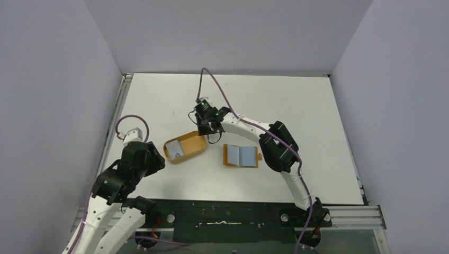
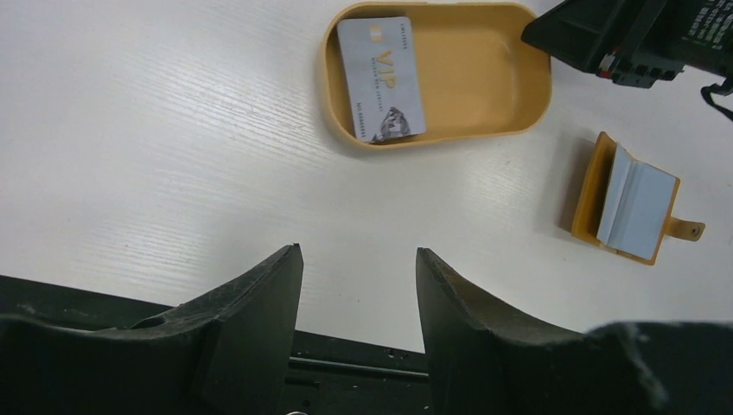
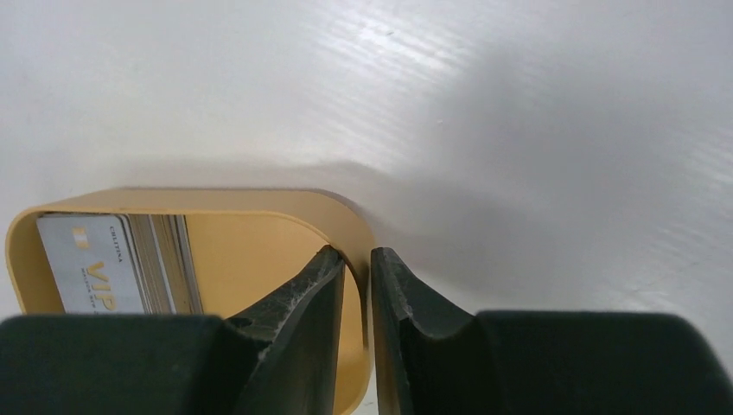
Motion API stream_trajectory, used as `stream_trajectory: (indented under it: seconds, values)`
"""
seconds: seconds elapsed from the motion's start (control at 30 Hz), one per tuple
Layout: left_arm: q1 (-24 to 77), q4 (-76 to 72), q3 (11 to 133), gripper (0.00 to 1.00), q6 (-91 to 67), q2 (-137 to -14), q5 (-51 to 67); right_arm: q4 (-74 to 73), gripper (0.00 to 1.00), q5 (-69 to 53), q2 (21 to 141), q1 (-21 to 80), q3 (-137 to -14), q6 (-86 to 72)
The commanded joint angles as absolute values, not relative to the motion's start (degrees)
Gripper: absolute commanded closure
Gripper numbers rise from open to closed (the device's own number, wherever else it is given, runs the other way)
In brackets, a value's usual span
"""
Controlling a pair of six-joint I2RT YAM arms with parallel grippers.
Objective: Put the credit cards into the card holder
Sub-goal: Move the storage box to the center of the board.
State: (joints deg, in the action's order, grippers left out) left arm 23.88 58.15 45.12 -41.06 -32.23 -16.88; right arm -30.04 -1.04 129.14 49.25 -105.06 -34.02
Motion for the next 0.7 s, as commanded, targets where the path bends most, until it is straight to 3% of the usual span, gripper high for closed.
stream_trajectory:
  seconds: [0.0,0.67]
  values:
    - [23.6,54.1,44.6,0.51,-40.5,-32.8,-16.3,-31.8,0.81,3.4,129.6,44.4,-106.2,-31.6]
    - [23.7,39.7,38.6,0.56,-42.2,-42.4,-7.3,-32.7,0.84,12.9,118.7,29.4,-90.5,-19.0]
